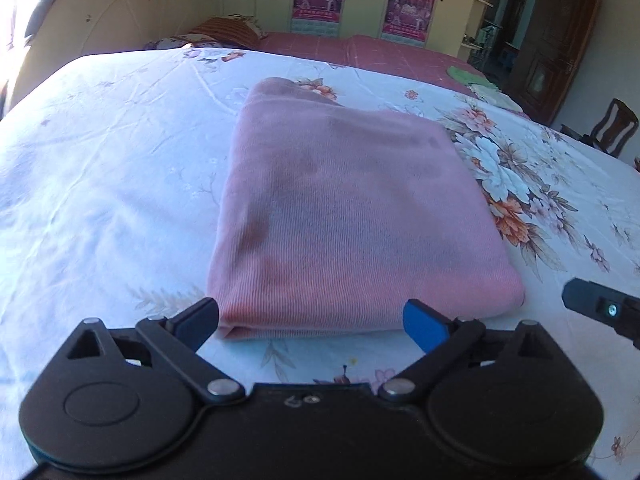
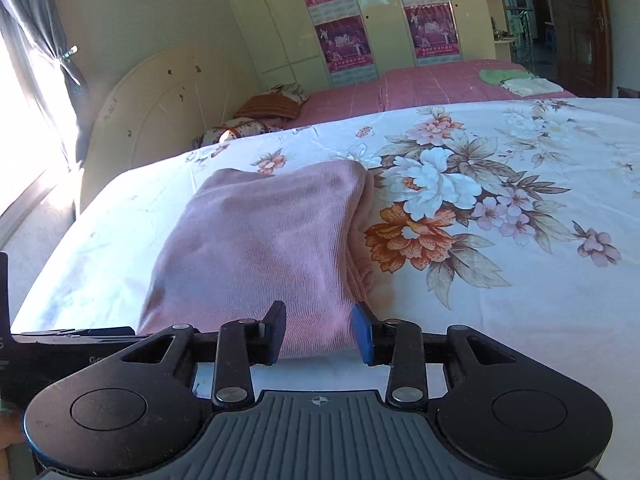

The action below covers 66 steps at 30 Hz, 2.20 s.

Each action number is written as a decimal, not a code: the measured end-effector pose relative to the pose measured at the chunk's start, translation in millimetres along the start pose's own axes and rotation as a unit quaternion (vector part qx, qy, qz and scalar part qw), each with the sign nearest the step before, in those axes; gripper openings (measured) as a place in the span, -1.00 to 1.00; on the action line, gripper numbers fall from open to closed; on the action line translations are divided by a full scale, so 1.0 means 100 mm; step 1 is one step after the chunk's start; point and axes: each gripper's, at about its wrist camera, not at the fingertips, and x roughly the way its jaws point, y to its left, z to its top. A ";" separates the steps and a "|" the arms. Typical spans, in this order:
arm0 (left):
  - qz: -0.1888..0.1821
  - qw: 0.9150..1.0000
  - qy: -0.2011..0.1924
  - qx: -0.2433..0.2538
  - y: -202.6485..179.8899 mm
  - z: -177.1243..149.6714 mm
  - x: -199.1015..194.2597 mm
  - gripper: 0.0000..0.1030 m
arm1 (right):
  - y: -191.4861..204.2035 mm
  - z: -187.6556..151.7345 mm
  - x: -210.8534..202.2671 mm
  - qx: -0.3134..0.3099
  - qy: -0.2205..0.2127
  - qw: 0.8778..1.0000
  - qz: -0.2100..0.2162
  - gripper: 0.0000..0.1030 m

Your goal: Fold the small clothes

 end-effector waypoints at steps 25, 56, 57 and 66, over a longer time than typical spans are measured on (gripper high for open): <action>0.083 0.982 -0.171 0.011 -0.73 -1.33 -2.94 0.97 | 0.61 -0.80 -2.74 -0.100 -0.116 0.988 -0.006 0.99; 0.085 0.982 -0.170 -0.012 -0.75 -1.32 -3.01 0.97 | 0.55 -0.81 -2.77 -0.101 -0.143 0.983 -0.065 0.99; 0.086 0.982 -0.171 -0.011 -0.75 -1.32 -3.01 0.97 | 0.55 -0.80 -2.78 -0.101 -0.142 0.983 -0.064 0.99; 0.084 0.982 -0.169 -0.009 -0.76 -1.31 -3.01 0.97 | 0.53 -0.80 -2.80 -0.101 -0.143 0.983 -0.060 0.99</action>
